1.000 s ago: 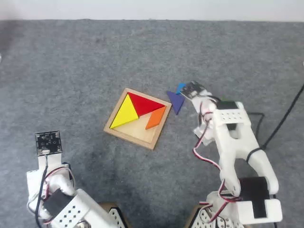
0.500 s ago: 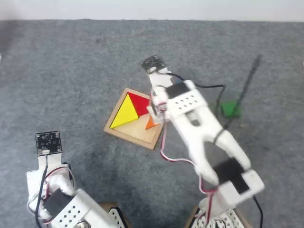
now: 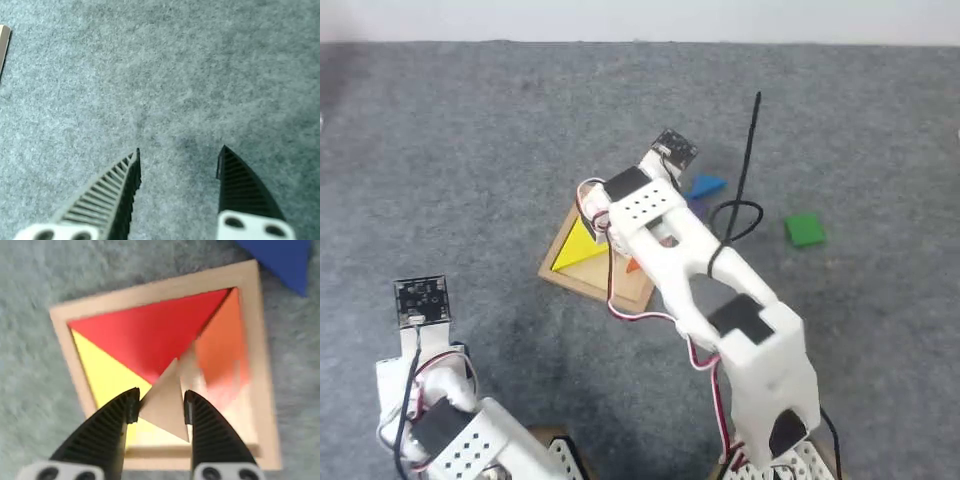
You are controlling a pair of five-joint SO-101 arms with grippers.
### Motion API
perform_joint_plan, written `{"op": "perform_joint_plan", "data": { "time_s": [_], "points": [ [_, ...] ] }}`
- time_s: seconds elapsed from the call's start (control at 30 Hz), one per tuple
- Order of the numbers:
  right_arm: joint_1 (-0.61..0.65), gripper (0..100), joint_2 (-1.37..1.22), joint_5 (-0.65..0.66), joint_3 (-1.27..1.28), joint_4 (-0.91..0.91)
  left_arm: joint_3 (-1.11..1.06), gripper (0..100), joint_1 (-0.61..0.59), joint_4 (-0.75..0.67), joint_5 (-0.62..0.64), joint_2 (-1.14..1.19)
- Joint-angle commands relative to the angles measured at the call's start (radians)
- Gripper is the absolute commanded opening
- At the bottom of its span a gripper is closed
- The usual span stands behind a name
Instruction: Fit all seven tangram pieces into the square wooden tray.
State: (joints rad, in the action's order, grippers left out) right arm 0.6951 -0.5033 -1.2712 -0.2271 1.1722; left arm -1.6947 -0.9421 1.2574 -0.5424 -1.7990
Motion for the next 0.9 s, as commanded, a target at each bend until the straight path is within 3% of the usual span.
{"op": "perform_joint_plan", "data": {
  "time_s": [0.0,0.27,0.43,0.87],
  "points": [
    [0.001,7.3,-0.056,-0.123,-0.129,-0.03,0.012,24,0.002,0.005,-0.011,-0.014],
    [-0.015,7.9,-0.162,-0.158,-0.135,-0.019,0.012,24,0.002,0.005,-0.011,-0.014],
    [-0.025,16.2,-0.16,-0.196,-0.141,0.051,0.012,24,0.002,0.005,-0.011,-0.014],
    [-0.064,17.7,-0.022,-0.189,-0.138,0.162,0.012,24,0.002,0.003,-0.011,-0.014]
  ]
}}
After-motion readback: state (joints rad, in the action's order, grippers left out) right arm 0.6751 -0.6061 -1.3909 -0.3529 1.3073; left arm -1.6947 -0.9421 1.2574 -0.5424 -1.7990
